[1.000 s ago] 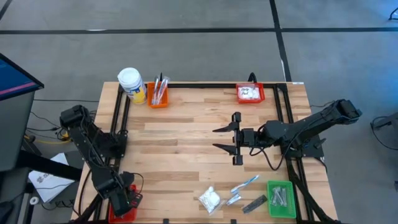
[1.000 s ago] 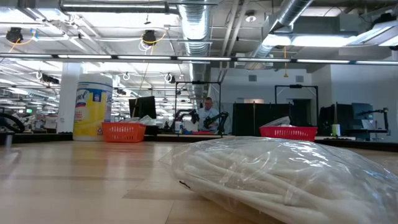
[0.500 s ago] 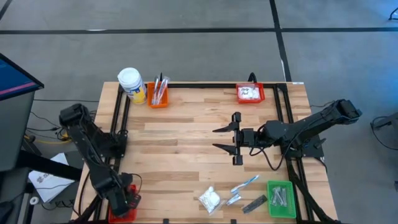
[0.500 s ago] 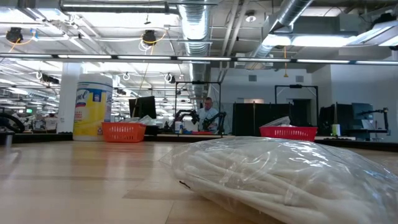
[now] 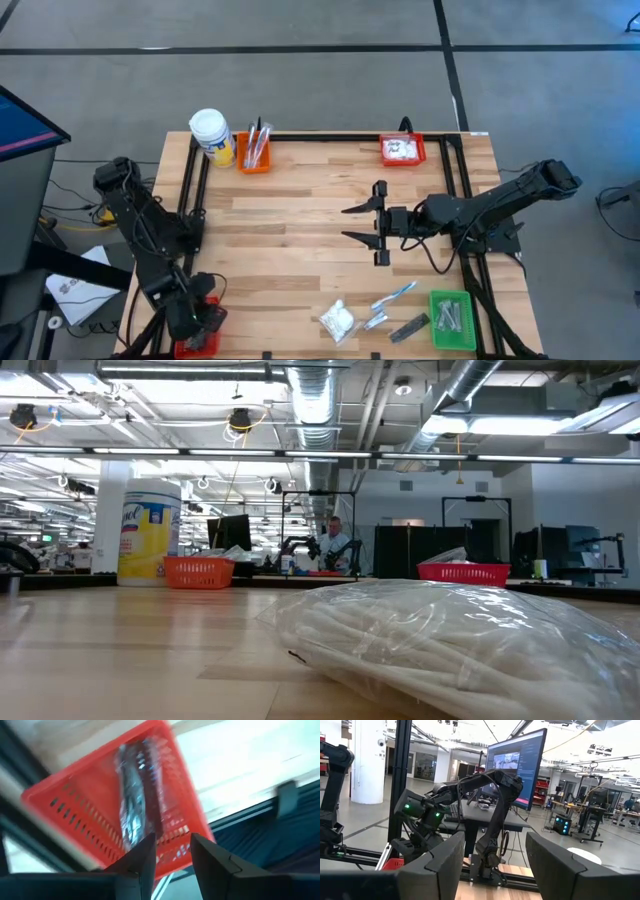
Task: Pick & Place Travel size toiletries
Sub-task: Put the blue toothbrush into the orange bin
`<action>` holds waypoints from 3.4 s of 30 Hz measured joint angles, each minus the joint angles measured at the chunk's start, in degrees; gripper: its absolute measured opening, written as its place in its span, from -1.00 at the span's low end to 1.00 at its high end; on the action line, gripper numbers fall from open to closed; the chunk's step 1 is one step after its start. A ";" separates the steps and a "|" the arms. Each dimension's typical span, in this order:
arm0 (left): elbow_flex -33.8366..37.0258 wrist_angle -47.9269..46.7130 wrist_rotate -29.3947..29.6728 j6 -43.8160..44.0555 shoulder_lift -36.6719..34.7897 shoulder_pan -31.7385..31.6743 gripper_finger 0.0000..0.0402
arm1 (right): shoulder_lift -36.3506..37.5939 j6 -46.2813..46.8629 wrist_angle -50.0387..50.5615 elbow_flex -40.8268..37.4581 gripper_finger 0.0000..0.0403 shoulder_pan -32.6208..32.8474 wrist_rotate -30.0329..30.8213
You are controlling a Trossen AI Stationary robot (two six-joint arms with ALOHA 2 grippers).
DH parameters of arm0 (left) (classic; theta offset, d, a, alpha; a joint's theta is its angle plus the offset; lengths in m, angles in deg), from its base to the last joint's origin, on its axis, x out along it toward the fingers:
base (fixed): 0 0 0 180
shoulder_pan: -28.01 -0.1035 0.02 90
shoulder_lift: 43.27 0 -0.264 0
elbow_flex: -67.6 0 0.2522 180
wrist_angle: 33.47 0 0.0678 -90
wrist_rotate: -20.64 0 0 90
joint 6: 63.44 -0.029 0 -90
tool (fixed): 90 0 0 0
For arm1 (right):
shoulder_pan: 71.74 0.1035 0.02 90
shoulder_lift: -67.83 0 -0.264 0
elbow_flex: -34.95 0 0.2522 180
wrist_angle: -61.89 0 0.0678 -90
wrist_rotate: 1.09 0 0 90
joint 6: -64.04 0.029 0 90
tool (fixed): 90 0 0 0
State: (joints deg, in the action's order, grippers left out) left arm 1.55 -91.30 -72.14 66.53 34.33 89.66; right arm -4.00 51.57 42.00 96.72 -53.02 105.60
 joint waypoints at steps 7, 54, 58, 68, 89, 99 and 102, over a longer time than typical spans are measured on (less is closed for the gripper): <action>0.00 1.54 7.82 -4.57 -0.10 0.00 -0.44 | 0.09 0.00 0.74 0.00 0.01 0.00 0.01; -0.07 55.61 36.12 -115.21 -0.12 -45.00 -0.44 | 27.26 10.53 53.02 0.02 -0.04 -10.73 0.09; -0.11 62.67 26.78 -119.89 0.43 -45.86 -0.44 | 26.68 10.56 52.94 0.02 -0.03 -12.73 0.09; -0.09 62.99 23.71 -121.04 0.47 -43.60 -0.44 | 21.82 7.87 52.43 0.02 -0.03 -13.10 -0.17; -0.04 62.92 23.68 -121.13 0.51 -42.10 -0.44 | 9.65 5.87 52.91 0.01 -0.04 -3.38 -0.26; -0.02 62.70 23.71 -121.15 0.51 -42.10 -0.44 | 10.75 7.04 54.35 0.02 -0.17 -2.42 -0.15; -0.02 62.68 23.69 -121.13 0.51 -42.10 -0.44 | 10.78 7.43 54.55 0.02 -0.22 -1.96 -0.20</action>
State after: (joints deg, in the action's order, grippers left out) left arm 1.52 -28.62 -48.45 -54.60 34.84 47.57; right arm 6.78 59.00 96.55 96.75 -54.98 105.41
